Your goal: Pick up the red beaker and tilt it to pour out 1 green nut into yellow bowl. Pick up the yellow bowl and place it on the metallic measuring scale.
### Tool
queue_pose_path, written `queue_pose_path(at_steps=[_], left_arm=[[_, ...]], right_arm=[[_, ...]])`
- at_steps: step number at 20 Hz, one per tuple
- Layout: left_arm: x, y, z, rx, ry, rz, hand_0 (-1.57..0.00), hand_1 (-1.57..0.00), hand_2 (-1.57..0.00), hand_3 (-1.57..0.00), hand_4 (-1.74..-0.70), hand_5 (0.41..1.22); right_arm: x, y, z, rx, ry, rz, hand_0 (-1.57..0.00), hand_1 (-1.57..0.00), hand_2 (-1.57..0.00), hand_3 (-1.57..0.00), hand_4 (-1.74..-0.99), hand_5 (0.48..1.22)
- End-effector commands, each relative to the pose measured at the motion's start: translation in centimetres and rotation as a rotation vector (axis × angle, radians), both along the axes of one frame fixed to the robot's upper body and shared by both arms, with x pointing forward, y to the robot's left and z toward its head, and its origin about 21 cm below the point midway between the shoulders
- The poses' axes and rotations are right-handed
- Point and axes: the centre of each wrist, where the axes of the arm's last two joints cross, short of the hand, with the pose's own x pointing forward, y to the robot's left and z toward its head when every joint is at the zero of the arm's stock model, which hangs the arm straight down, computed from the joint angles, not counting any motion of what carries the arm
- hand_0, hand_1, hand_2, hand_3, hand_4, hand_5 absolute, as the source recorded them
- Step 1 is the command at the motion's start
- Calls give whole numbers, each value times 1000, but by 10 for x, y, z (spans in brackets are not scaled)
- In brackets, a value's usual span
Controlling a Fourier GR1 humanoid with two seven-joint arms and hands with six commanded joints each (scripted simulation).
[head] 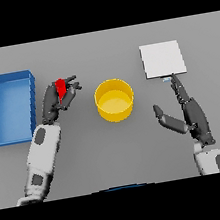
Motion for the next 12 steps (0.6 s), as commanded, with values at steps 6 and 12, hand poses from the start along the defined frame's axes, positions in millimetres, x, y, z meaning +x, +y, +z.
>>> queue_pose_path(at_steps=[6,12], left_arm=[[8,3,22,-170,-71,-32,-1526,-1528,-1531,-1515,-1689,1140],[12,11,53,-68,-110,-98,-1556,-1557,-1558,-1553,-1724,1132]], right_arm=[[-1,5,0,-16,-5,-8,1,1,1,1,-1236,644],[-2,3,-3,-48,-30,-4,1,1,1,1,-1219,656]])
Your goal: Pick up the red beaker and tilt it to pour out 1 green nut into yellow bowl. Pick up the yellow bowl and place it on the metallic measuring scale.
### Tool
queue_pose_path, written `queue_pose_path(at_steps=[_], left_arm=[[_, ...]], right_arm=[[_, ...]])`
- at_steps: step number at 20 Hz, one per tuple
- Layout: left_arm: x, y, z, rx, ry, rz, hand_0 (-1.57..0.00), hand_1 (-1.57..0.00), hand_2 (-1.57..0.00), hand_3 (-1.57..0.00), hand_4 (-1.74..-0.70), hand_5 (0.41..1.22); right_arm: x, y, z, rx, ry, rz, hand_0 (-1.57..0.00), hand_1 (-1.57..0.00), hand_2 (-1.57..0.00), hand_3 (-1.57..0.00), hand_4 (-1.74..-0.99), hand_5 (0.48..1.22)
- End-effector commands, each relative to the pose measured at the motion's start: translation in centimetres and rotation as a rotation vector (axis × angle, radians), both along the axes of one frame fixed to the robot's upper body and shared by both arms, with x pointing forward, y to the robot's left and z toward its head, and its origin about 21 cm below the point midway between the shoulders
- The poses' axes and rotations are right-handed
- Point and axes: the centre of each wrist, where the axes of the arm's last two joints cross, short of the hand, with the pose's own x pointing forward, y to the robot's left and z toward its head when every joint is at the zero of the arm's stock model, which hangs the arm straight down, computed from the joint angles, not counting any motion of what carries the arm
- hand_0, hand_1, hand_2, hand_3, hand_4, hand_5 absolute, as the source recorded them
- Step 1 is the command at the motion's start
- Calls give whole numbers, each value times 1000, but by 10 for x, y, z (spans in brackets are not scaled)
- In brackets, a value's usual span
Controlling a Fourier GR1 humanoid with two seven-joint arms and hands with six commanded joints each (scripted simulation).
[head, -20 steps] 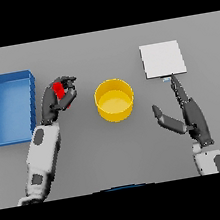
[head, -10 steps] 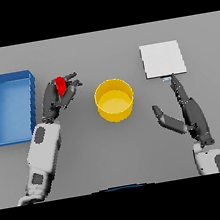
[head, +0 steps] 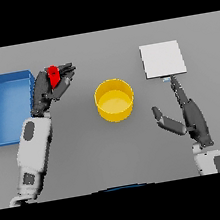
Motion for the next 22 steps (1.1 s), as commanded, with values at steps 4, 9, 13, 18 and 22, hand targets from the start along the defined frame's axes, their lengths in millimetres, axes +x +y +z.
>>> queue_pose_path(at_steps=[4,9,13,18,22], left_arm=[[3,-1,9,73,-2,-19,-1556,-1557,-1558,-1553,-1724,1139],[10,-4,35,368,-44,-92,-1566,-1566,-1567,-1565,-1735,1120],[13,-23,60,637,-82,-179,-1569,-1569,-1569,-1569,-1739,1129],[18,-48,73,1007,-137,-260,-1570,-1570,-1570,-1570,-1740,1174],[20,-70,79,1273,-160,-340,-1571,-1571,-1571,-1571,-1689,1202]], right_arm=[[2,0,-1,-18,-6,3,1,1,1,1,-1219,661],[-1,1,-1,-23,14,-11,1,1,1,1,-1194,658],[-2,3,3,-28,9,-3,1,1,1,1,-1178,663],[-3,0,2,-2,15,-2,1,1,1,1,-1183,671],[-4,4,3,6,27,-2,1,1,1,1,-1191,675]])
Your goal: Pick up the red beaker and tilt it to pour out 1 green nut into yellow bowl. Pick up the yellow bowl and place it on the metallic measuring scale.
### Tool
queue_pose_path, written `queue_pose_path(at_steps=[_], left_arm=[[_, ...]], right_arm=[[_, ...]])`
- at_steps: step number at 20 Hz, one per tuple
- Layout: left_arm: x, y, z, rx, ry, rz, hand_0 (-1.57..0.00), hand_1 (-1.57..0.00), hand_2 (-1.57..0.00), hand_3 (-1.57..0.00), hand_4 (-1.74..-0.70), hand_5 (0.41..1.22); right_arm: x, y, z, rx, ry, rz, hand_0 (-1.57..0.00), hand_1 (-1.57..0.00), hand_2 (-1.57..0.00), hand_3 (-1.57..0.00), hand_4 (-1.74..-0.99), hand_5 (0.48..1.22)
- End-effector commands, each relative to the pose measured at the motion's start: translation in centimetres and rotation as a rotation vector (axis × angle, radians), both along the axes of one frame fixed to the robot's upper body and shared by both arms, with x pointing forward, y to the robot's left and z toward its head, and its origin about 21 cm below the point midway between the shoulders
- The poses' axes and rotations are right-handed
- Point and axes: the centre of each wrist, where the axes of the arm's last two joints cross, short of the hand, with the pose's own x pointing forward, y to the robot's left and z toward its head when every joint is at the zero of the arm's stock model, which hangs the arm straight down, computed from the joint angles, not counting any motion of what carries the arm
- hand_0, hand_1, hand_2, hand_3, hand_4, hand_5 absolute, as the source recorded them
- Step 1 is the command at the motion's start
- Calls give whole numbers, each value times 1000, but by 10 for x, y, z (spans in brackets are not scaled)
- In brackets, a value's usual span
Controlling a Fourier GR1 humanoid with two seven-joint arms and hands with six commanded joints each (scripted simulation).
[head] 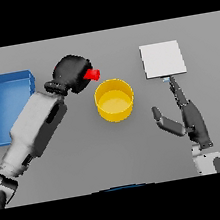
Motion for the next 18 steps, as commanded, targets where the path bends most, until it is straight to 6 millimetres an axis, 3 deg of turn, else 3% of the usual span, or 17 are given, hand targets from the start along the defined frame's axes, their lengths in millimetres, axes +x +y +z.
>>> queue_pose_path(at_steps=[1,7,11,14,18], left_arm=[[2,-3,0,59,-3,-14,-1571,-1571,-1571,-1492,-1698,1205],[8,-23,16,374,-49,-171,-1571,-1571,-1571,-1295,-1719,1217],[11,-39,19,514,-85,-284,-1571,-1571,-1571,-1458,-1727,1219],[10,-55,25,636,-135,-345,-1571,-1571,-1571,-1513,-1732,1220],[10,-61,27,793,-210,-419,-1571,-1571,-1571,-1547,-1737,1221]], right_arm=[[-2,-1,1,5,-5,-2,1,1,1,1,-1190,675],[1,-2,-1,59,22,-7,1,1,1,1,-1206,639],[1,2,-4,42,11,-23,1,1,1,1,-1221,610],[2,2,-5,29,-6,-33,1,1,1,1,-1205,584],[5,6,-3,22,-10,-33,1,1,1,1,-1160,569]])
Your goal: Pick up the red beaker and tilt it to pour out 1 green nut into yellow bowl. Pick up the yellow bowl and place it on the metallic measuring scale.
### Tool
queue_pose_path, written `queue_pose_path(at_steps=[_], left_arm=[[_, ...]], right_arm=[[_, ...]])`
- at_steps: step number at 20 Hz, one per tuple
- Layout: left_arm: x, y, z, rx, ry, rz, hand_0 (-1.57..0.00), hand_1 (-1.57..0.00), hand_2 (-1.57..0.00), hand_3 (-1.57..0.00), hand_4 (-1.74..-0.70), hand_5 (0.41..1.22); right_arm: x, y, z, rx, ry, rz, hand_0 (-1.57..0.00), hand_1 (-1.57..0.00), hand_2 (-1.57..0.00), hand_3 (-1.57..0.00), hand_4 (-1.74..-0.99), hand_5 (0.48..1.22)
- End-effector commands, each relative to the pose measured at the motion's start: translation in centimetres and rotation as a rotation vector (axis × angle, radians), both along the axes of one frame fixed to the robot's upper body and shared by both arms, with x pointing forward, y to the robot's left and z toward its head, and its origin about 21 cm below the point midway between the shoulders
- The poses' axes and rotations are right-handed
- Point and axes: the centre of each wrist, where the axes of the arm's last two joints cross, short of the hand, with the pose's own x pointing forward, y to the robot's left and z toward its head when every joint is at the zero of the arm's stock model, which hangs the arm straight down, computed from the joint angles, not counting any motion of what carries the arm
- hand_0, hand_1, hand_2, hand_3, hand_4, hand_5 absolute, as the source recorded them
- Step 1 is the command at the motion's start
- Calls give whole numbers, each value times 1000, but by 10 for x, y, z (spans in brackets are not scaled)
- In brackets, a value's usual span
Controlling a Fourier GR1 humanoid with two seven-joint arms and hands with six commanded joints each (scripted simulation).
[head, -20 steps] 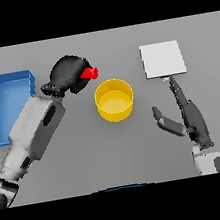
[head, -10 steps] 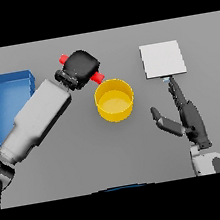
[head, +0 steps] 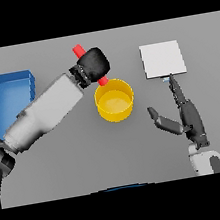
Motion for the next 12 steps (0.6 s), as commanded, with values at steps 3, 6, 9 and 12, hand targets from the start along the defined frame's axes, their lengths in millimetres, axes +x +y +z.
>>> queue_pose_path(at_steps=[3,6,9,12], left_arm=[[-1,-6,-1,91,-38,-44,-1571,-1571,-1571,-1559,-1738,1221],[-1,-9,-2,182,-82,-103,-1571,-1571,-1571,-1565,-1736,1221],[-2,-15,-5,246,-125,-144,-1571,-1571,-1571,-1568,-1733,1221],[-4,-26,3,311,-197,-189,-1571,-1571,-1571,-1569,-1733,1221]], right_arm=[[-3,-3,0,16,-13,2,1,1,1,1,-1147,566],[-1,-4,0,8,3,-11,1,1,1,1,-1129,566],[-3,-3,4,14,-20,5,1,1,1,1,-1136,579],[-3,-3,0,14,-10,-7,1,1,1,1,-1130,577]])
